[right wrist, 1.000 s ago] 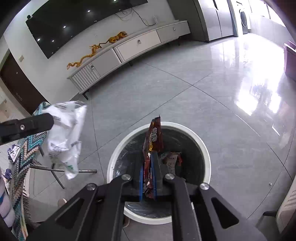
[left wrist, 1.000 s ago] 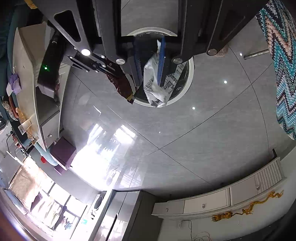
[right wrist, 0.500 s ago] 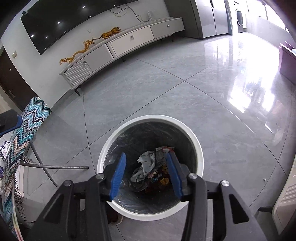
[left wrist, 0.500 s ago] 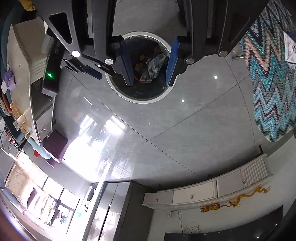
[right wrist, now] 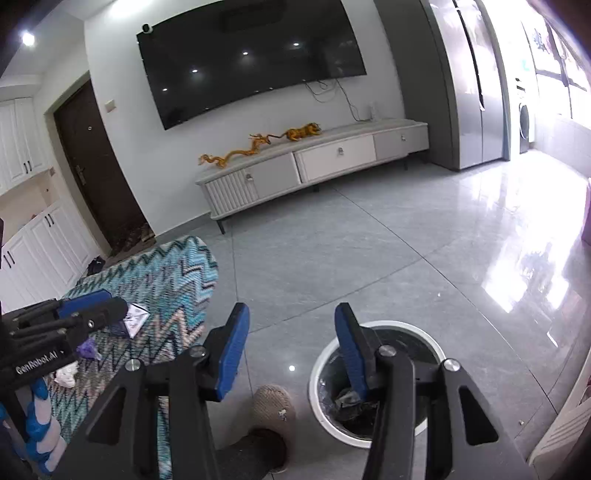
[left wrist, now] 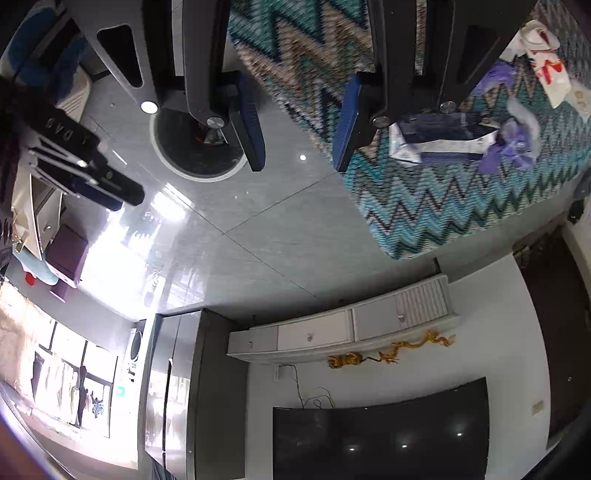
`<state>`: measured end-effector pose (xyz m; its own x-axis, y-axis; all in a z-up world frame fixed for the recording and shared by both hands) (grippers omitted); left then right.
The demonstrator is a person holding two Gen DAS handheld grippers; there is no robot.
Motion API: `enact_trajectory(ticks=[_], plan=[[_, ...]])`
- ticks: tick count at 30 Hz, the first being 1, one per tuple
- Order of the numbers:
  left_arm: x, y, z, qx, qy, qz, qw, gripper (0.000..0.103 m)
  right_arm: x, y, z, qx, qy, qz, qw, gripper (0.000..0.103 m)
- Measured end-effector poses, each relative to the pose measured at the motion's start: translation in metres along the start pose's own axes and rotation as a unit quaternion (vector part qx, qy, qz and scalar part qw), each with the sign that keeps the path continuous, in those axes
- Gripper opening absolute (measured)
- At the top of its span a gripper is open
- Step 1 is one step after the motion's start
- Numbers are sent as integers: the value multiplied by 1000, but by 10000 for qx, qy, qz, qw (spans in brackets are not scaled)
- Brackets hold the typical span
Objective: Collect trash
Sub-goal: 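Return both grippers to the table over the remaining trash, then lower the left gripper onto the white plastic bag and red-white wrapper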
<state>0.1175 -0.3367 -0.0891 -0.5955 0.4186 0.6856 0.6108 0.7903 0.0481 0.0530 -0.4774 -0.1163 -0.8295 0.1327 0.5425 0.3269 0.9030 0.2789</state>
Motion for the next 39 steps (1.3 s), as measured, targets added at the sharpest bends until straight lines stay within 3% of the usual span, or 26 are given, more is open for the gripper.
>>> enact_trajectory(ticks=[1, 2, 12, 19, 25, 30, 39], plan=[[10, 13, 5, 55, -33, -88, 9999, 52, 6, 13, -3, 76, -50, -61, 9999, 46], [19, 25, 10, 103, -85, -167, 9998, 56, 10, 24, -6, 137, -82, -127, 9998, 46], [90, 151, 67, 762, -289, -994, 9917, 56, 35, 117, -6, 638, -215, -713, 9952, 46], [123, 232, 111, 1464, -250, -1499, 9775, 56, 41, 163, 0, 1005, -162, -978, 9900, 46], [139, 275, 137, 1744, -150, -1836, 9673, 57, 32, 186, 6, 1183, -22, -1116, 9867, 46], [142, 296, 148, 1961, -41, -1922, 9615, 57, 21, 196, 13, 1329, 117, -1222, 9835, 46], [106, 292, 147, 2259, 306, -1299, 9650, 57, -7, 197, 26, 1323, 397, -1409, 9803, 46]])
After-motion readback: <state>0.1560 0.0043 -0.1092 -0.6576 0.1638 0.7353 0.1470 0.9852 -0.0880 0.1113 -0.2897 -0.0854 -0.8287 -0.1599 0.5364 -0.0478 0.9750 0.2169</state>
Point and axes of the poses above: each gripper's, at about its wrist camera, not at the fingertips, and x roughly against the way its jaws point, y to its left, z to its underside, the point moved 4 cm from there along -x, roughly the way its jaws point, and after that the axes turned 4 degrees about -z, right-handed, at the moved point
